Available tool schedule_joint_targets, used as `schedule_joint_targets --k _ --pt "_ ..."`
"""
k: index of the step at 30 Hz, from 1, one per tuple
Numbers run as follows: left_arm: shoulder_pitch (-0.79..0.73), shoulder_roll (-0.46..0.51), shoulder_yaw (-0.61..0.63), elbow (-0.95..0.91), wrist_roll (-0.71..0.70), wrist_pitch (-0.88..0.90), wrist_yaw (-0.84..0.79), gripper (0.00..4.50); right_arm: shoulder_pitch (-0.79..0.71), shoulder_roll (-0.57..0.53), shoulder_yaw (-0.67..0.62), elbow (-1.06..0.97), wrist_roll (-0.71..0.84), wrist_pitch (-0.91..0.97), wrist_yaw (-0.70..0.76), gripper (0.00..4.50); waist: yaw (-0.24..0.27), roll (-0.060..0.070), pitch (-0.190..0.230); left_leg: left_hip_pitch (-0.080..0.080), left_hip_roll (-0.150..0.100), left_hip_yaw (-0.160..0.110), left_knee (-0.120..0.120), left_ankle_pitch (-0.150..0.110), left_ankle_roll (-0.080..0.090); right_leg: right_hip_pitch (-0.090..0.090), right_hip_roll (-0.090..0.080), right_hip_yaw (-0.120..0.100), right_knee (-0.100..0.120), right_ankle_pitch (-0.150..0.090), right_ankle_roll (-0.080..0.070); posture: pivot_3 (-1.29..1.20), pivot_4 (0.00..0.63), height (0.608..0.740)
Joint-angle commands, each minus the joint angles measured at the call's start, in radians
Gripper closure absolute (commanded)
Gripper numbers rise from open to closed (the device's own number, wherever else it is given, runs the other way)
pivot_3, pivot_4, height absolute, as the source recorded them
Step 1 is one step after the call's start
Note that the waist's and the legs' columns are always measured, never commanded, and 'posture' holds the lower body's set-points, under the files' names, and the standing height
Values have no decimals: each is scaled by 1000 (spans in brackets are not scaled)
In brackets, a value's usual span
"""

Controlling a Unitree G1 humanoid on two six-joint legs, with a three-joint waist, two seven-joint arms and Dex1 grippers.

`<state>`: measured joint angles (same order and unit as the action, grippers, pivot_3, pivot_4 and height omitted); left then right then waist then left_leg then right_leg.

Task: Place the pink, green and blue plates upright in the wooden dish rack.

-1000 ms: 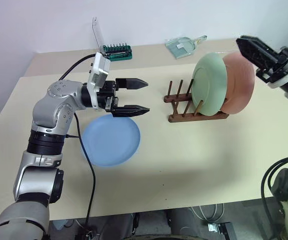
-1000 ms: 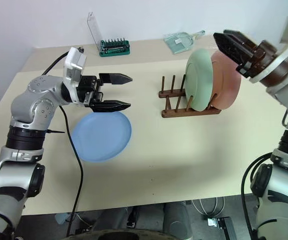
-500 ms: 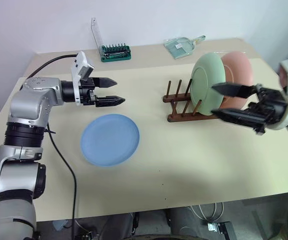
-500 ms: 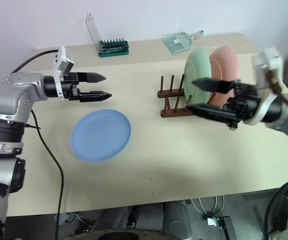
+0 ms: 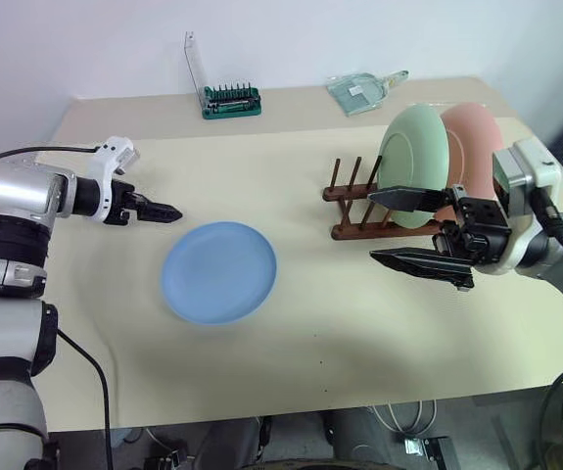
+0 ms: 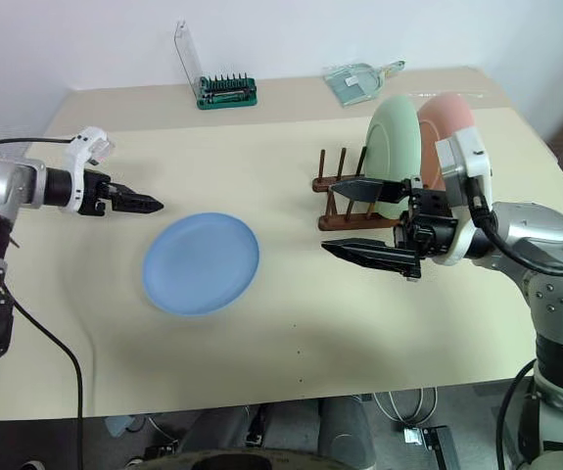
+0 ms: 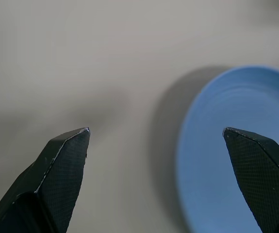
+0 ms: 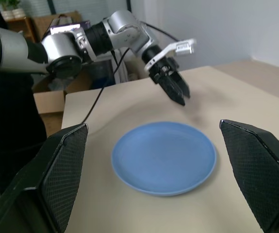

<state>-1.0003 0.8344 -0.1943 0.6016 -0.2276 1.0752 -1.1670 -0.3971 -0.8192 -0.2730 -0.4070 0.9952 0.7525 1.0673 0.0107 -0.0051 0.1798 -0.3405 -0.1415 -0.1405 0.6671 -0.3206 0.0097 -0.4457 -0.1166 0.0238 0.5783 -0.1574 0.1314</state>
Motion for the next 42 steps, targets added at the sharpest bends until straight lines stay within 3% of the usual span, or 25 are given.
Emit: schedule_joint_targets --k 1,3,12,19,22,29,34,42 --pt "-16 -27 -28 28 -1 161 28 0 -18 9 -5 -7 -2 -33 -5 59 -2 0 0 0 0 0 0 0 0 0 0 0 0 0 0 0 150 740" --pt "-56 -40 -66 75 5 249 29 0 -18 11 0 -3 -12 -40 -6 59 -5 0 0 0 0 0 0 0 0 0 1 0 0 0 0 0 150 740" --pt "-217 -91 -340 274 101 195 -159 0 1 -9 -31 -10 -5 -41 -27 59 0 -1 1 0 0 0 0 0 0 0 0 0 0 0 0 0 150 740" --pt "-236 -142 -400 368 137 192 -243 0 7 -12 -41 -15 -9 -43 -36 59 -1 -1 1 0 0 0 0 0 0 0 0 0 0 0 0 0 150 740" --pt "-205 -149 -401 360 157 157 -243 841 0 -18 -44 -10 -11 -41 -44 0 -1 -1 0 0 0 1 0 0 0 0 0 0 0 0 0 0 150 740" --pt "-163 -146 -405 312 154 189 -279 4427 -19 -25 -36 5 -25 -51 -48 0 0 -1 0 0 0 1 0 0 0 0 0 0 0 0 0 0 150 740" --pt "-151 -147 -342 276 126 235 -255 4478 -28 -28 -31 16 -39 -62 -42 0 2 -1 0 0 0 0 0 0 1 0 0 0 0 0 0 0 150 740" --pt "-324 -144 183 334 -51 184 24 4478 -110 38 -19 10 -60 -86 -159 0 -4 -9 4 -3 0 -1 0 1 -3 -4 0 0 1 0 0 0 150 740"
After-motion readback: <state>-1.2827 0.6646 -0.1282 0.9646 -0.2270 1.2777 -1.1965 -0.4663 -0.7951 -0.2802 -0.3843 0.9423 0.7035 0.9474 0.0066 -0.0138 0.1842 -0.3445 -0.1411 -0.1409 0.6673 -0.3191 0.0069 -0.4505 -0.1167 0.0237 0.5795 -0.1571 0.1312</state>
